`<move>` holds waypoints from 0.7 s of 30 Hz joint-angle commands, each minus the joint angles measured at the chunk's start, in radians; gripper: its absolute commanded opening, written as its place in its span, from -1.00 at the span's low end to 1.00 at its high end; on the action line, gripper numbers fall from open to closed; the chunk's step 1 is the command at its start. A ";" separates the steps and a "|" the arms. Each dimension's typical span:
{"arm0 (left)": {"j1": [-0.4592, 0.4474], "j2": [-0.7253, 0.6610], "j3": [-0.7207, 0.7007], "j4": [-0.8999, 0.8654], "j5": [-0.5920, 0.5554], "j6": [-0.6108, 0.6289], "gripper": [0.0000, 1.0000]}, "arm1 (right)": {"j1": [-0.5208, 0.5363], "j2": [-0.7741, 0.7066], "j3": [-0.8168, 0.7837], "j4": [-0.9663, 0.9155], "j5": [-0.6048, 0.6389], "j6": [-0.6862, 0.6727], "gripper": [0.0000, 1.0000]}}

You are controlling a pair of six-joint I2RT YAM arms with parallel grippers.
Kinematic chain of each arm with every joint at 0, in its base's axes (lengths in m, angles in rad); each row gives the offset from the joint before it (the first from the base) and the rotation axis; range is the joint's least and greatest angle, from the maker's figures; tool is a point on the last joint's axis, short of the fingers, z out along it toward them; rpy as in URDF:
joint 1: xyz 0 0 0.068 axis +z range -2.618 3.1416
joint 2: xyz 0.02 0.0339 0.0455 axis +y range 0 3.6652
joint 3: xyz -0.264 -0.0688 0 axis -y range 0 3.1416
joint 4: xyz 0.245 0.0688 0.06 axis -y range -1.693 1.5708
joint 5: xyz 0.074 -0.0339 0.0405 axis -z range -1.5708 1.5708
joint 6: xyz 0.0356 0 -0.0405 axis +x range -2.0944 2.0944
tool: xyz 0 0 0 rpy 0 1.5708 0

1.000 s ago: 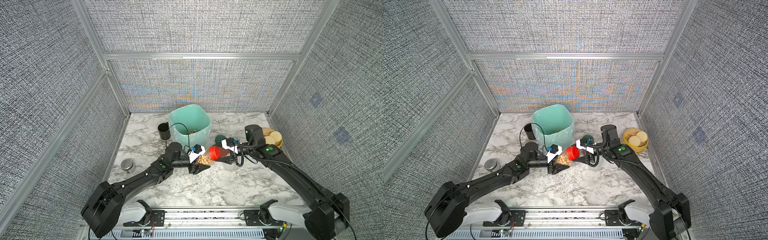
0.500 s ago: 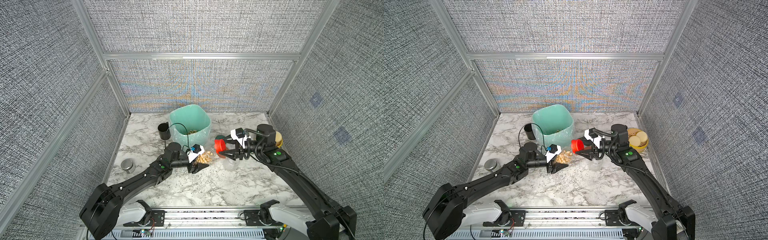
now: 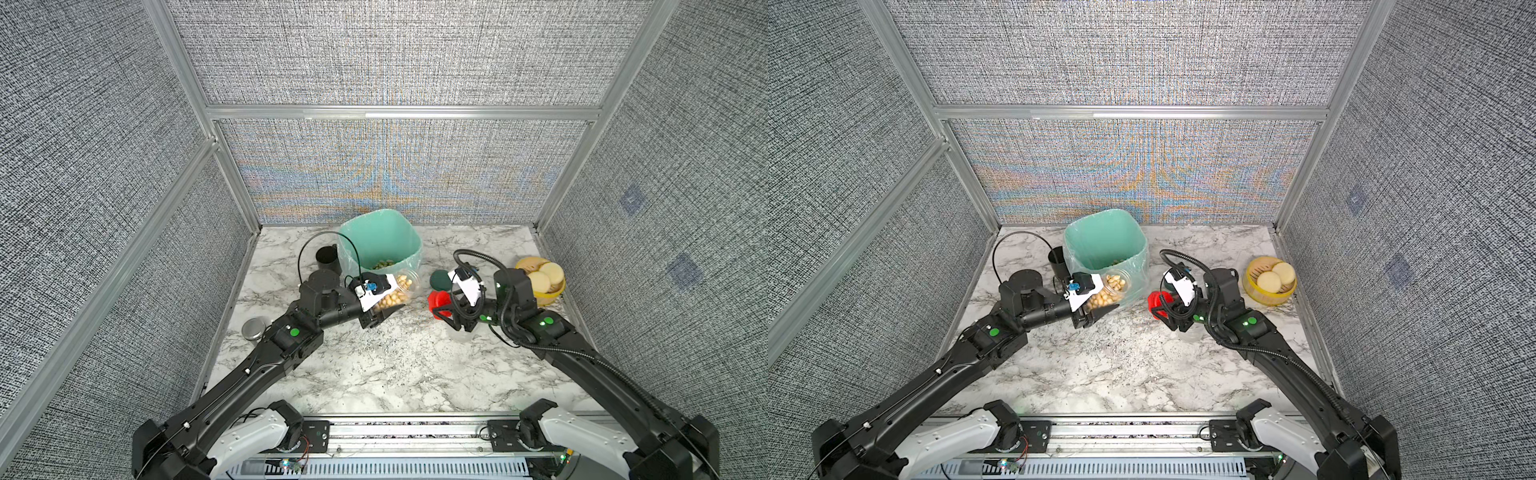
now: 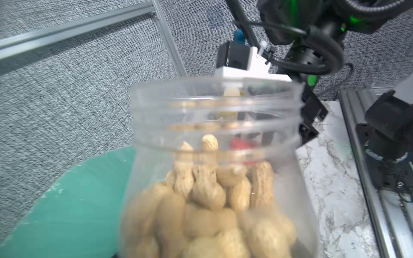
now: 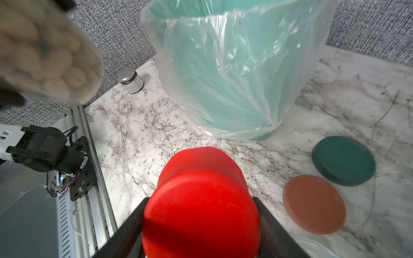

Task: Empty moldy peanuts from jars
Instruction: Place the lid at the center of the board.

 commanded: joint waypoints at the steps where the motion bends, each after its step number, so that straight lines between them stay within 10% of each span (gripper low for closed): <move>1: 0.023 0.000 0.050 -0.121 -0.051 0.091 -1.00 | 0.063 0.020 -0.013 0.049 0.155 0.094 -1.00; 12: 0.173 0.004 0.147 -0.223 -0.075 0.210 -1.00 | 0.234 0.261 0.054 -0.140 0.470 0.139 -1.00; 21: 0.260 0.101 0.265 -0.243 -0.053 0.263 -1.00 | 0.319 0.435 0.097 -0.116 0.485 0.197 -1.00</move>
